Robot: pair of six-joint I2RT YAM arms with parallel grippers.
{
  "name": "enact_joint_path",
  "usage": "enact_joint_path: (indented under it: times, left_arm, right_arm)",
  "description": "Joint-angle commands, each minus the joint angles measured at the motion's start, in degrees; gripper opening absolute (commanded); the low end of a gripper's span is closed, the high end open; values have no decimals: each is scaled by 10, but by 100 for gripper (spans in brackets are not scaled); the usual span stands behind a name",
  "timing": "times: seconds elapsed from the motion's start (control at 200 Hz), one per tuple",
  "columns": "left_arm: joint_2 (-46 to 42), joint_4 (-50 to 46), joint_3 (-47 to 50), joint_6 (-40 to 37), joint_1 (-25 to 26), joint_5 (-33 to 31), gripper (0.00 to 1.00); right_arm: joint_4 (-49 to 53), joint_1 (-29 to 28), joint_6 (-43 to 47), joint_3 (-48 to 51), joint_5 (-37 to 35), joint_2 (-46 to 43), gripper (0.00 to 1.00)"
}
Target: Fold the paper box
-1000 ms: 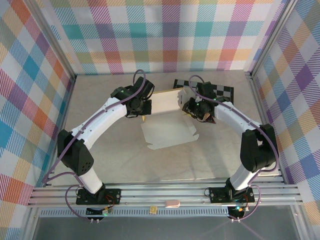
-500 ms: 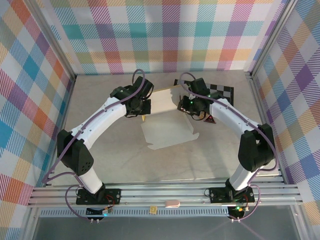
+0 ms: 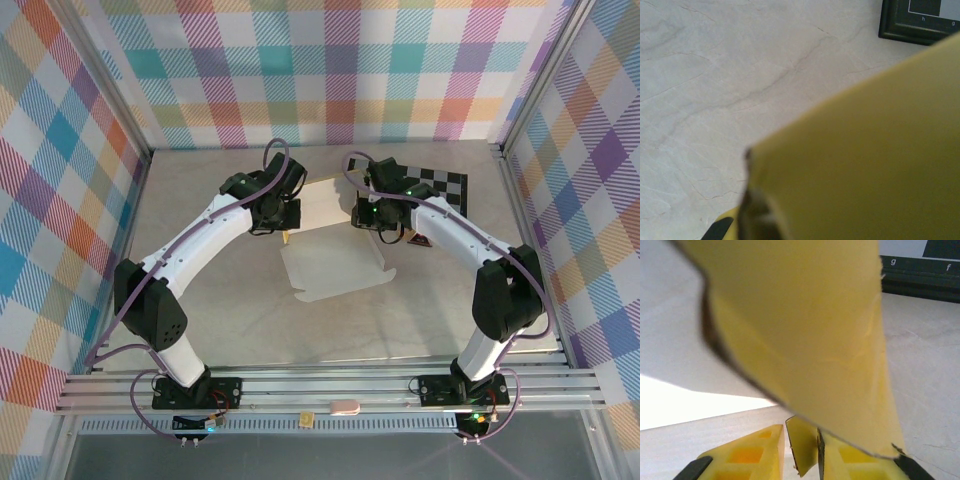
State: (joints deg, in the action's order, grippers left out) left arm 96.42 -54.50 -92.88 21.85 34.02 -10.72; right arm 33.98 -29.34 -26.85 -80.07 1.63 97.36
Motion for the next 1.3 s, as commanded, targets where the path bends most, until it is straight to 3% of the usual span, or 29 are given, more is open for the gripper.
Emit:
enact_joint_path:
  times: [0.0,0.2,0.42,0.595,0.96,1.075,1.19,1.295]
  left_arm:
    - [-6,13,-9,-3,3,17,0]
    - [-6,17,-12,-7,-19,35,0]
    - [-4,27,-22,-15,-33,46,0]
    - [-6,27,-21,-13,-33,46,0]
    - [-16,30,-12,-17,-34,58,0]
    - [-7,31,-13,-38,-50,99,0]
    - [12,40,-27,-67,-88,193,0]
    - [41,49,-51,-89,-114,268,0]
  right_arm:
    - [6,-13,46,-27,36,-22,27]
    - [30,49,37,-41,88,-94,38]
    - [3,77,-56,20,174,-143,28]
    - [-53,79,-131,102,173,-153,26]
    - [-97,107,-124,152,178,-140,26]
    - [-141,156,-98,146,243,-179,29]
    - [-173,230,-97,129,328,-189,35]
    - [-165,276,-90,105,349,-178,36]
